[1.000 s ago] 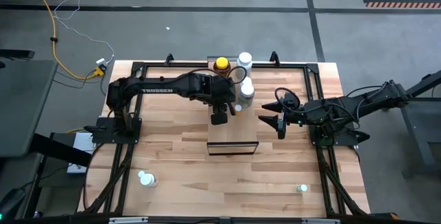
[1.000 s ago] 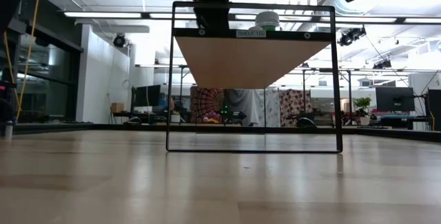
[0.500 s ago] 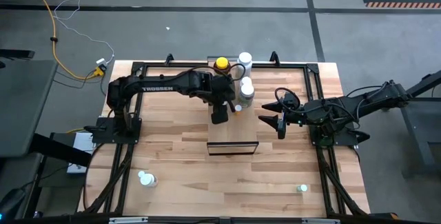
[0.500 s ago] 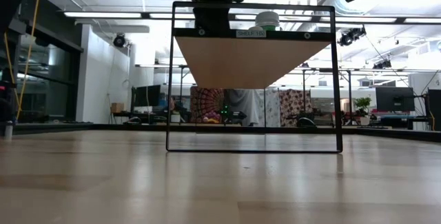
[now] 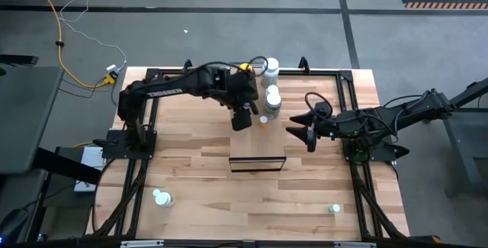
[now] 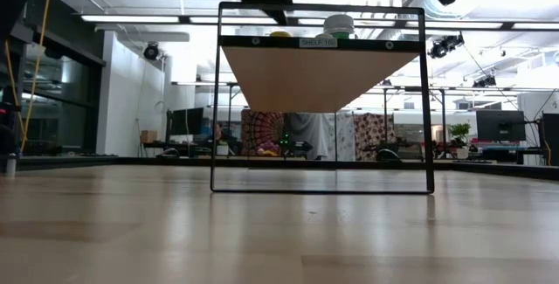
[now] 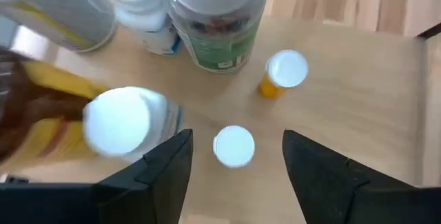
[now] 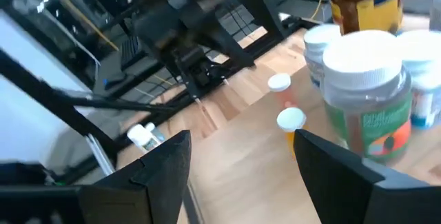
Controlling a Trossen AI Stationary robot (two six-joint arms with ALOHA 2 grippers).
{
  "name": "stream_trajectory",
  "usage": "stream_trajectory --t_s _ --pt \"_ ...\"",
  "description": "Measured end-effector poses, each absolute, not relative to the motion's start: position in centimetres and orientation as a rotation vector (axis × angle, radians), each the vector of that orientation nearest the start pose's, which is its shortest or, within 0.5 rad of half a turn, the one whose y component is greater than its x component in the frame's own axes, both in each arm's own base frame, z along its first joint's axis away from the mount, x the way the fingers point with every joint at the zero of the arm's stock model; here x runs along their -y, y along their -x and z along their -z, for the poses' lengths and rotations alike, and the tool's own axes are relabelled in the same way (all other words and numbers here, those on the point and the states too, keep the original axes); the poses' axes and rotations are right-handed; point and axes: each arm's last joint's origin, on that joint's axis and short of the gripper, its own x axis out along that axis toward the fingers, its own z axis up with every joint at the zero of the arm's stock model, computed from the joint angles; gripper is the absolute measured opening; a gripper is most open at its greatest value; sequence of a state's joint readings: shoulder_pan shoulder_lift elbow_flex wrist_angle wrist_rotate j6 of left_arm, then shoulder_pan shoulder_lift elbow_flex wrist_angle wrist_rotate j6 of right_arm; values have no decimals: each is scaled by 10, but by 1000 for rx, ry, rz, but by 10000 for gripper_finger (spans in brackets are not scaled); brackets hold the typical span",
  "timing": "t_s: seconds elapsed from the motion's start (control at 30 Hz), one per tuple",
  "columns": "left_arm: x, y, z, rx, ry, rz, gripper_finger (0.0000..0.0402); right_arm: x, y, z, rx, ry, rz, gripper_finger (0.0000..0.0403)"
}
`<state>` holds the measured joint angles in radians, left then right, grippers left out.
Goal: Pick and place medicine bottles onto shelf by color
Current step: Adjust the orange pill bottle on the shelf
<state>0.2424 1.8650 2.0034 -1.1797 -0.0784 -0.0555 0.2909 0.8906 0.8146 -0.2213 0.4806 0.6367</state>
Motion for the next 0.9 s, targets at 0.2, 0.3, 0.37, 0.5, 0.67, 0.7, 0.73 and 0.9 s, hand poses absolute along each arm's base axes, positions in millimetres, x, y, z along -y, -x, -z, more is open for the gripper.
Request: stream_trajectory --t_s 0.2,0.3,0.37,0.5,0.67,0.7,0.73,0.9 --pt "-81 -336 -413 -877 181 -356 212 -41 -197 -311 -245 -690 338 245" --pt "-70 -316 -437 -772 153 -381 195 -46 -211 -296 -314 -738 369 221" --pt "-62 -301 -449 -692 137 -406 173 -49 -222 -284 -359 -772 393 188" --pt "-48 -267 -462 -523 116 -460 109 -50 -238 -264 -410 -847 475 89" --pt "-34 -224 -450 -321 136 -510 13 -43 -255 -252 -387 -904 530 17" --pt "-32 -216 -446 -273 155 -505 9 -41 -258 -252 -367 -914 530 21" --pt "-30 -209 -441 -233 173 -499 10 -39 -261 -253 -346 -925 529 21" --pt "-26 -183 -416 -102 273 -504 2 -29 -269 -249 -304 -964 557 5"
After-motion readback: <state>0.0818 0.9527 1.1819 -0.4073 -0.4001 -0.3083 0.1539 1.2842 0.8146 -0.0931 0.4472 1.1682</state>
